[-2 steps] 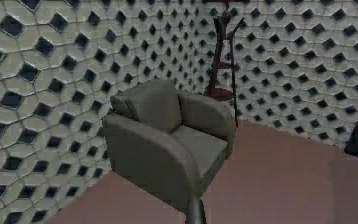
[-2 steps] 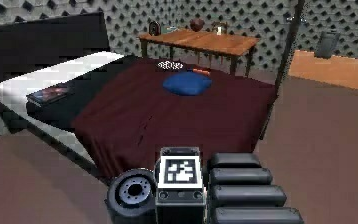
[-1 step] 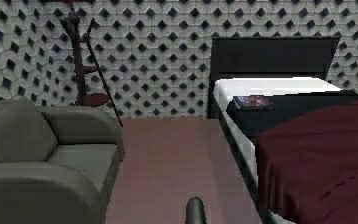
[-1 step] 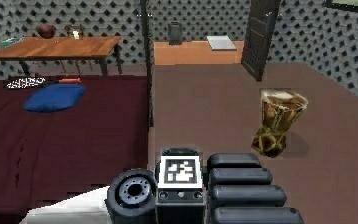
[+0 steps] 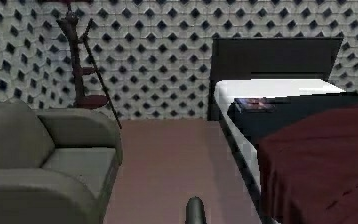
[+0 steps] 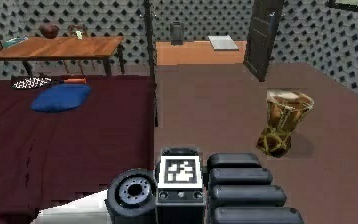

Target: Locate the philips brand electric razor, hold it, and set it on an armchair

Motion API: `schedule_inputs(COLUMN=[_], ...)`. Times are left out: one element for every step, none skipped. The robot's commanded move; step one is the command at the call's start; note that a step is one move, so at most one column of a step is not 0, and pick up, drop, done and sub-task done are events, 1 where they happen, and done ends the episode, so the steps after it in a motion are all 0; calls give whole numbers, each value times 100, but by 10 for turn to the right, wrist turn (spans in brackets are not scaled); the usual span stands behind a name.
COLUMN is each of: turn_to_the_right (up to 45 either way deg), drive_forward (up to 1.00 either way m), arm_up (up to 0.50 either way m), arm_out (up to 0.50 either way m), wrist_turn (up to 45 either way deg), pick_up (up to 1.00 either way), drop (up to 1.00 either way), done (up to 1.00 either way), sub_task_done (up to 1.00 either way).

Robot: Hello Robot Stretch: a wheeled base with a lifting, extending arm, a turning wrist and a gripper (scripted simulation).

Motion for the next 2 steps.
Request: schedule_inputs(turn_to_the_right=[-60, 0], drive_forward=[0, 100], arm_up=[0, 0], arm_out=[0, 0], wrist_turn=[0, 0], pick_up=[0, 0], drop=[0, 0], done=[0, 0], sub_task_done=[0, 0])
